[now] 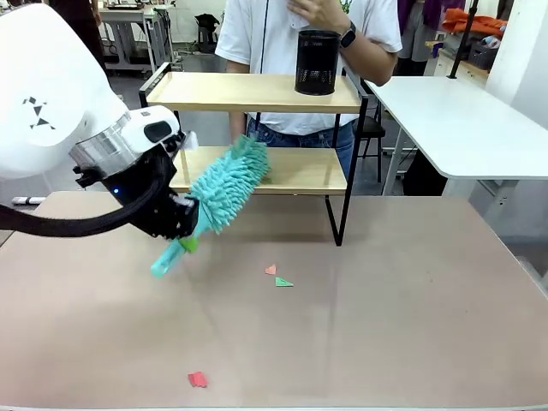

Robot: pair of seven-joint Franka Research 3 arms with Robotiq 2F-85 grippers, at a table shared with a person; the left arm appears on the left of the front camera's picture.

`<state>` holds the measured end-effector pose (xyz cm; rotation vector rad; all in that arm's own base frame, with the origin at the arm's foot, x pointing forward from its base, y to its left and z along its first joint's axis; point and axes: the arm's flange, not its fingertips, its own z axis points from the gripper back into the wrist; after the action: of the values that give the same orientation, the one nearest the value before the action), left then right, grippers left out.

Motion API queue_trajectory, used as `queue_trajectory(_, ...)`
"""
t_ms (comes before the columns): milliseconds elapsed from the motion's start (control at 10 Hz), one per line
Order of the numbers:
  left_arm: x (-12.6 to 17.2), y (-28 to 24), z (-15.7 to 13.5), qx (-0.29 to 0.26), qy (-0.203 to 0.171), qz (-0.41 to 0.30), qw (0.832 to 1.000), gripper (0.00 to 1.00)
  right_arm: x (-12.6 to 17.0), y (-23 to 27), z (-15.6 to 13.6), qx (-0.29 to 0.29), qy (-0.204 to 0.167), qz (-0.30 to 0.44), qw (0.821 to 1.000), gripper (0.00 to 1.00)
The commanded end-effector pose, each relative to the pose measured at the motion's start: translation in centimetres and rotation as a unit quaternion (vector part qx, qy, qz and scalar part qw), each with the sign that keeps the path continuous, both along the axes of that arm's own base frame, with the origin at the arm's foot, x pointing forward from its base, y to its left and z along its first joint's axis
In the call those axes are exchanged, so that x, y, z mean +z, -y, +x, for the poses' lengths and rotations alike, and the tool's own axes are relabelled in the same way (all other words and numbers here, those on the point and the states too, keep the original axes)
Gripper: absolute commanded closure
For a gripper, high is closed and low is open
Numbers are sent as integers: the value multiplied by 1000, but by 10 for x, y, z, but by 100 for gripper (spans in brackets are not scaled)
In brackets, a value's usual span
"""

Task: Clean the shelf.
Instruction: Clean the remaining tier of the Shelf with the Duster once objects are removed.

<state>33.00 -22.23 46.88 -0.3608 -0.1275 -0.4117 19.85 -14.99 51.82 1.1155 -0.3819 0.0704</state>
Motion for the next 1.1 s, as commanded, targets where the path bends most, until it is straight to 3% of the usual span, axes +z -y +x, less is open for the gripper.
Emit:
queue_trajectory(0,7,-20,-6,-142,-36,11,989,88,1,-1,1,2,16,7,1000,0)
queue_trajectory(200,13,-34,-16,-256,-73,25,964,88,1,-1,1,2,16,7,1000,0)
queue_trajectory(400,20,-45,-20,-302,-100,19,948,88,1,-1,1,2,16,7,1000,0)
queue_trajectory(800,29,-66,-20,-285,-121,-17,951,88,1,-1,1,2,16,7,1000,0)
queue_trajectory(1000,65,-136,-30,-274,-107,-100,950,88,1,-1,1,2,16,7,1000,0)
